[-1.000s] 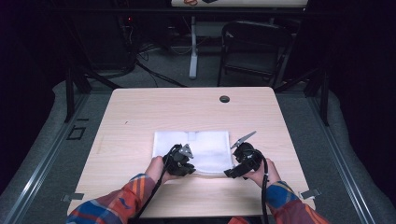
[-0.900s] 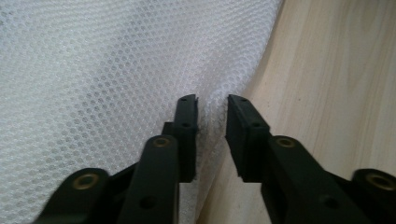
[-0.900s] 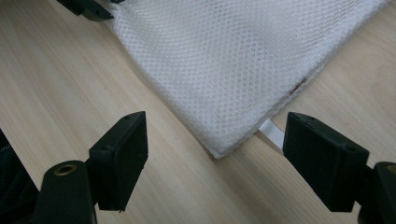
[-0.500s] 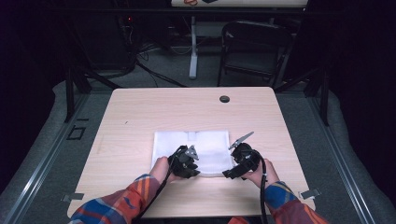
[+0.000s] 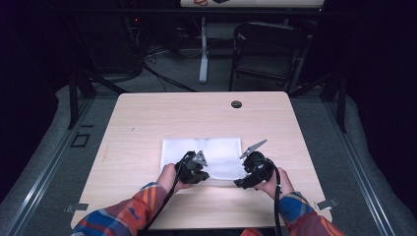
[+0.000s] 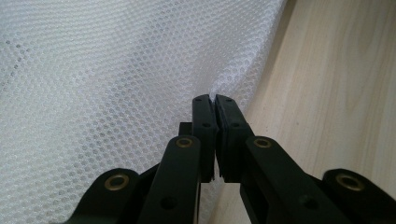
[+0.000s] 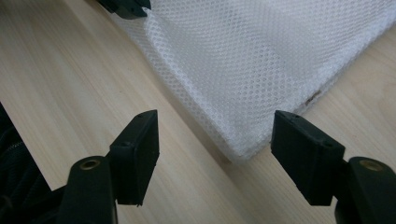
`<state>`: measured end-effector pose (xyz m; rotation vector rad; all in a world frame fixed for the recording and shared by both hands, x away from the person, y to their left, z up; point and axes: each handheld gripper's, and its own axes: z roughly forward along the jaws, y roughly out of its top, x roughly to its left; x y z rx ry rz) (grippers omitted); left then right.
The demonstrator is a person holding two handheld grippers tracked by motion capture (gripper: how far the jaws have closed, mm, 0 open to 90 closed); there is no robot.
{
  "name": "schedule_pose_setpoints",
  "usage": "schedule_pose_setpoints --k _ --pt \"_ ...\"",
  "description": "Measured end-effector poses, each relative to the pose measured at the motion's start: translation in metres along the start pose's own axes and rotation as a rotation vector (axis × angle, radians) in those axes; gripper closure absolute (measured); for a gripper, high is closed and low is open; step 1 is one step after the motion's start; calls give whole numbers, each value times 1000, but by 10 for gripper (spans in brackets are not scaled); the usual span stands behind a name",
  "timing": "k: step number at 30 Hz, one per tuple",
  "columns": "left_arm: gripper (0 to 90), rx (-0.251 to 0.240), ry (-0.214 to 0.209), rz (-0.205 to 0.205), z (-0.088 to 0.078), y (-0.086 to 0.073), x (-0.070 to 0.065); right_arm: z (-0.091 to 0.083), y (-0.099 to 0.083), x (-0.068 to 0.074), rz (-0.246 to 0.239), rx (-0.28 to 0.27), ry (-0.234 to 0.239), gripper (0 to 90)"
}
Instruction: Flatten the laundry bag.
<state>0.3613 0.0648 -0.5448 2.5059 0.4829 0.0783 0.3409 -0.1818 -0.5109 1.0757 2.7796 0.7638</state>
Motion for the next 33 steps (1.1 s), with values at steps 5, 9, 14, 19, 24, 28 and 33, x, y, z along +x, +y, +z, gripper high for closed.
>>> schedule_pose_setpoints --k 5,9,14,19,24,28,33 --pt "874 4 2 -9 0 1 0 -2 1 6 -15 -26 6 424" --pt "873 -36 8 -20 -6 1 1 1 6 18 -55 -31 14 568" --pt "877 -39 38 -16 -8 2 1 10 13 27 -87 -26 12 725" --pt "877 -92 48 -42 -14 2 4 18 17 28 -102 -39 0 852" --pt "876 -81 48 -55 -16 3 6 27 22 29 -108 -48 -14 900" --pt "876 -75 45 -70 -15 3 6 37 26 34 -139 -35 -14 900" --pt "876 -103 60 -100 -18 2 9 51 30 36 -153 -31 -39 900"
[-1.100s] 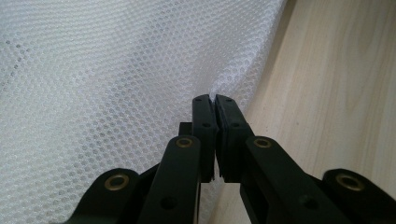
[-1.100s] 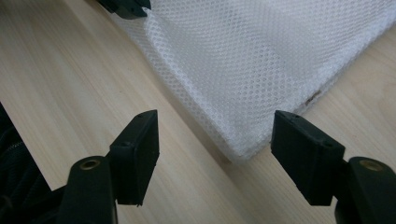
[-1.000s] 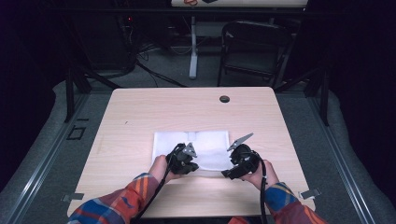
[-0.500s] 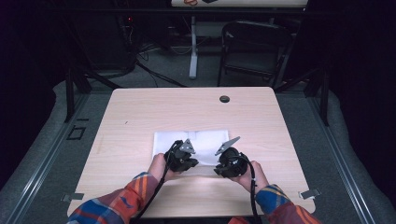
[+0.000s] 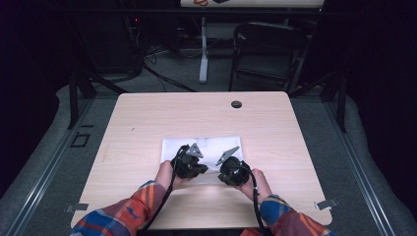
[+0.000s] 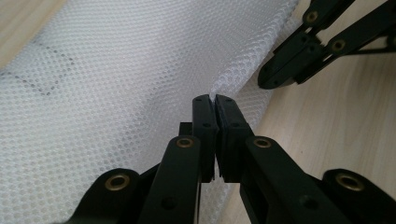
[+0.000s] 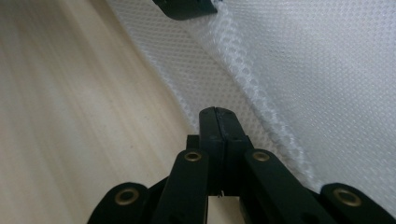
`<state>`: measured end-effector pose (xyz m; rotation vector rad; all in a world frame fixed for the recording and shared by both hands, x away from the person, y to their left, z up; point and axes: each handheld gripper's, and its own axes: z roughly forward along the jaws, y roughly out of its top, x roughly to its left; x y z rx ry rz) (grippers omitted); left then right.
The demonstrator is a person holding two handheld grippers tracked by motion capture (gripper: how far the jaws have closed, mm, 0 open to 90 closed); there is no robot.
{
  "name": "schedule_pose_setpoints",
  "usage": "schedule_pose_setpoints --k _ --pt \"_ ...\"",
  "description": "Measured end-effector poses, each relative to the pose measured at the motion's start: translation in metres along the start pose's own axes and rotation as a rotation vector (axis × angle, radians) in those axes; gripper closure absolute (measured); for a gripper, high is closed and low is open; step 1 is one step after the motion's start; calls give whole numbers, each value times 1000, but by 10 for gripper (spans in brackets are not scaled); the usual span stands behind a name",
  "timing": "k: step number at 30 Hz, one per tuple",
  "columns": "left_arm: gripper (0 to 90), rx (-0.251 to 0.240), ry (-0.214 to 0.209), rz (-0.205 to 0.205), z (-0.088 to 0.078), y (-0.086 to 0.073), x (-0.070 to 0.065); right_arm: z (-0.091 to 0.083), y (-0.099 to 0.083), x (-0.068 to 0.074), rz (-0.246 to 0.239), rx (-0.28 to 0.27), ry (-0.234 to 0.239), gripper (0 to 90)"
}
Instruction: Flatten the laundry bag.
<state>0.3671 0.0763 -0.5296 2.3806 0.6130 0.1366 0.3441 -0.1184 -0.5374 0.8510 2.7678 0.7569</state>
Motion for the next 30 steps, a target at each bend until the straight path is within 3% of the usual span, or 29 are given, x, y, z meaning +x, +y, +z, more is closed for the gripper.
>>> schedule_pose_setpoints --k 3,10,14,15,22,30 --pt "876 7 -24 -11 0 -1 3 10 2 2 -26 11 -18 900" --pt "877 11 -18 -23 1 -1 2 25 2 3 -48 31 -41 900" --pt "880 19 -11 -25 1 -1 3 25 1 2 -44 33 -29 900" --pt "880 28 -29 -21 2 -1 3 24 1 1 -49 36 -30 900" --pt "882 28 -4 -31 0 -1 3 24 0 2 -50 32 -29 900" --pt "883 5 -7 -54 -5 0 6 24 -1 3 -44 34 -24 900"
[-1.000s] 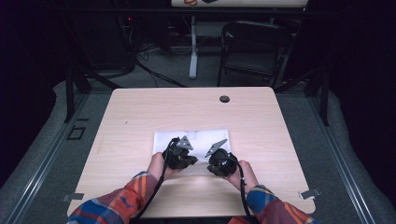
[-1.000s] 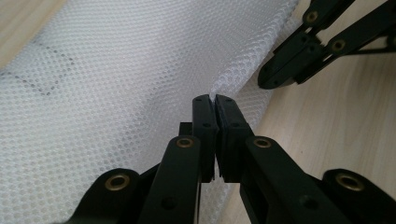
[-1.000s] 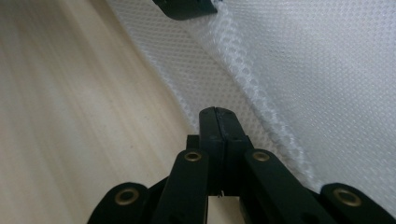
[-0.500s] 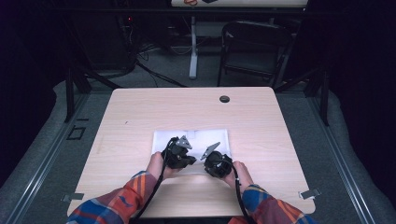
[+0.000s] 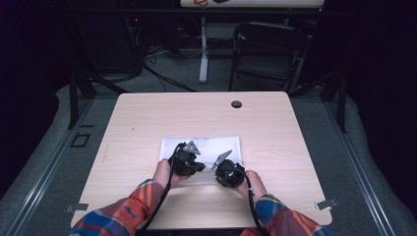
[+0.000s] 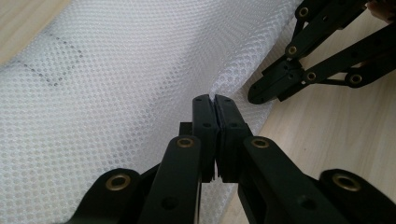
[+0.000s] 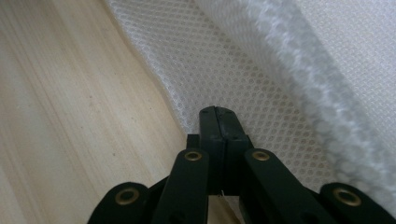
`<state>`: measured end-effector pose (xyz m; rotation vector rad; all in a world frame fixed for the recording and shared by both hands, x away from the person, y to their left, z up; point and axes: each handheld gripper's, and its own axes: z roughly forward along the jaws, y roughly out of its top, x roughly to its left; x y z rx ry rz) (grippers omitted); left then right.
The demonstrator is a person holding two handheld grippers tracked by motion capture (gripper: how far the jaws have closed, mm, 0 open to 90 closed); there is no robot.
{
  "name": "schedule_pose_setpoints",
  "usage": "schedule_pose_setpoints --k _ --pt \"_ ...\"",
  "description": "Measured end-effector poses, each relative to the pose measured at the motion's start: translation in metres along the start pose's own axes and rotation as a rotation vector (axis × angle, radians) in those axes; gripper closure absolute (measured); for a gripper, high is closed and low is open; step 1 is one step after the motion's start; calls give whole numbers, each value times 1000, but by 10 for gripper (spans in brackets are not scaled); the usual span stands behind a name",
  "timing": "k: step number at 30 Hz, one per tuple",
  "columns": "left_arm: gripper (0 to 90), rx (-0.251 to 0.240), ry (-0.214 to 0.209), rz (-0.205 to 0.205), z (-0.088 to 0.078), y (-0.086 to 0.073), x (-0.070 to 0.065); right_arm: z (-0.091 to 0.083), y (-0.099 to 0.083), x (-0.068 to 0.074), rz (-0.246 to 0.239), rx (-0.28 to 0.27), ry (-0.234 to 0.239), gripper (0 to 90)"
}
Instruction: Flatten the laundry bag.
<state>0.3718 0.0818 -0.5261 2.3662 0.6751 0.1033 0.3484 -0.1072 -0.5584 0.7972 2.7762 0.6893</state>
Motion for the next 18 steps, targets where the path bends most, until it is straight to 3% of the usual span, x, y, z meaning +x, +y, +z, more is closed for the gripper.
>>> schedule_pose_setpoints --k 5,10,13,14,18 --pt "884 -9 -11 -11 -3 1 3 -1 -1 0 4 8 9 900" --pt "884 -13 9 -24 -7 3 6 -2 -1 0 1 20 17 900" --pt "884 -8 -9 -28 -10 5 10 -3 -2 1 -1 26 20 900" --pt "884 -10 15 -28 -10 6 10 -3 -2 1 -1 30 20 900" --pt "884 -15 1 -36 -11 9 12 -4 -3 1 2 28 29 900"
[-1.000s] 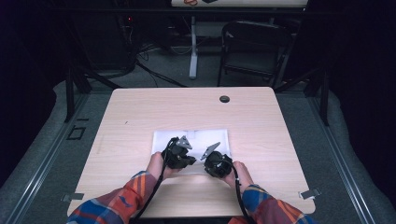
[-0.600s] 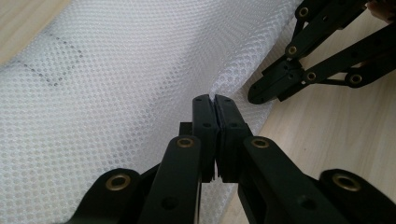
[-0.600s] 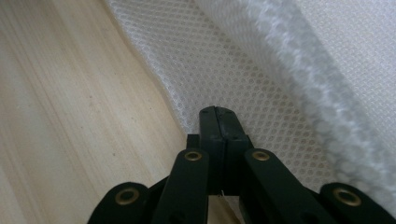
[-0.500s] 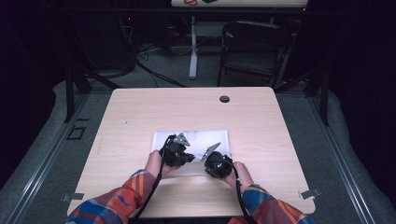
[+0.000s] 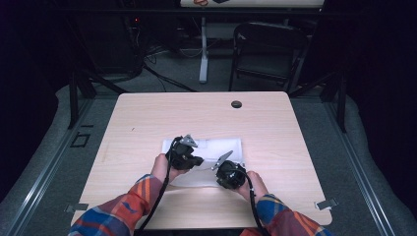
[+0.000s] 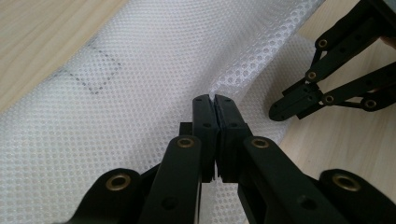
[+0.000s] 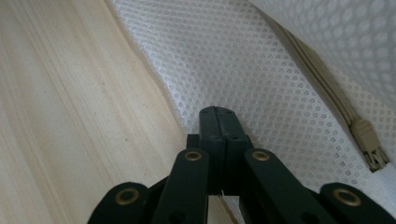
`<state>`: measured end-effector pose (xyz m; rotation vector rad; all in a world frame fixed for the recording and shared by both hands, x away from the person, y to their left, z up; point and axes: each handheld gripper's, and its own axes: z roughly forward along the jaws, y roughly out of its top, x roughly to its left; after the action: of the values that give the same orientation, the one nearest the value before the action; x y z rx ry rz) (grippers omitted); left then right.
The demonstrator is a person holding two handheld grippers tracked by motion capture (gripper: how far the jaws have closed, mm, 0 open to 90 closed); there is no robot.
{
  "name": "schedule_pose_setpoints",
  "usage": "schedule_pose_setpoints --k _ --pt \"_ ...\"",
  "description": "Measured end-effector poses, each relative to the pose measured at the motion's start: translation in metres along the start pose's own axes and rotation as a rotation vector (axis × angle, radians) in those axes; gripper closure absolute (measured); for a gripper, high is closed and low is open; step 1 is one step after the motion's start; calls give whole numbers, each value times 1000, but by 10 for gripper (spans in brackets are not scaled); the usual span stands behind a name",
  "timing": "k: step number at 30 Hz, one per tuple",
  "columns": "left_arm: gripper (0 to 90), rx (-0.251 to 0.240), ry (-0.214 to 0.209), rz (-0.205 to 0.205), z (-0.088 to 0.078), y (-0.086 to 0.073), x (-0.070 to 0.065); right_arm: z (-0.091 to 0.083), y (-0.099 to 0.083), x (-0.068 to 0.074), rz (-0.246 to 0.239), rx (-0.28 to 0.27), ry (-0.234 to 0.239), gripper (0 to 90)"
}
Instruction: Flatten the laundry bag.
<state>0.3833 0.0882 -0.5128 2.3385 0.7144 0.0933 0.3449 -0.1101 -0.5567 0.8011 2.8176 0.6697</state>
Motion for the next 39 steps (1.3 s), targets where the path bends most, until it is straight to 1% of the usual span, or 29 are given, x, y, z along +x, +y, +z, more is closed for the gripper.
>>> schedule_pose_setpoints --k 2,5,7,16,18,19,20,21,22,26,31,34,35,36,38,39 --pt "884 10 2 5 0 2 2 -1 0 1 -2 8 2 900" --pt "884 6 10 -5 -1 6 5 -1 -1 1 -3 9 3 900" --pt "885 10 16 0 -2 8 7 -1 -1 1 -3 10 4 900" --pt "886 12 41 -5 -7 18 16 -2 -1 1 -8 21 8 900" --pt "887 11 53 -7 -10 21 18 -2 -1 0 -13 27 10 900" --pt "887 10 51 -8 -10 21 19 -3 -1 1 -12 30 12 900" --pt "887 11 59 -5 -11 23 20 -3 -1 1 -11 30 13 900" --pt "887 6 60 -12 -12 24 22 -3 -2 1 -8 29 16 900" --pt "886 9 64 -6 -13 25 23 -3 -2 0 -8 29 17 900" --pt "887 -1 78 -14 -16 30 27 -3 -2 0 -2 30 26 900" --pt "886 1 94 -13 -20 36 32 -4 -3 0 0 36 31 900" --pt "886 2 109 -4 -23 41 35 -5 -3 -1 -4 44 34 900" --pt "886 3 110 -4 -24 43 36 -4 -3 0 0 39 39 900" --pt "887 3 124 3 -26 46 37 -4 -3 0 -1 37 40 900" --pt "887 3 126 3 -27 48 38 -4 -3 -1 -3 40 41 900" --pt "887 2 128 5 -28 50 39 -4 -3 -1 1 33 47 900"
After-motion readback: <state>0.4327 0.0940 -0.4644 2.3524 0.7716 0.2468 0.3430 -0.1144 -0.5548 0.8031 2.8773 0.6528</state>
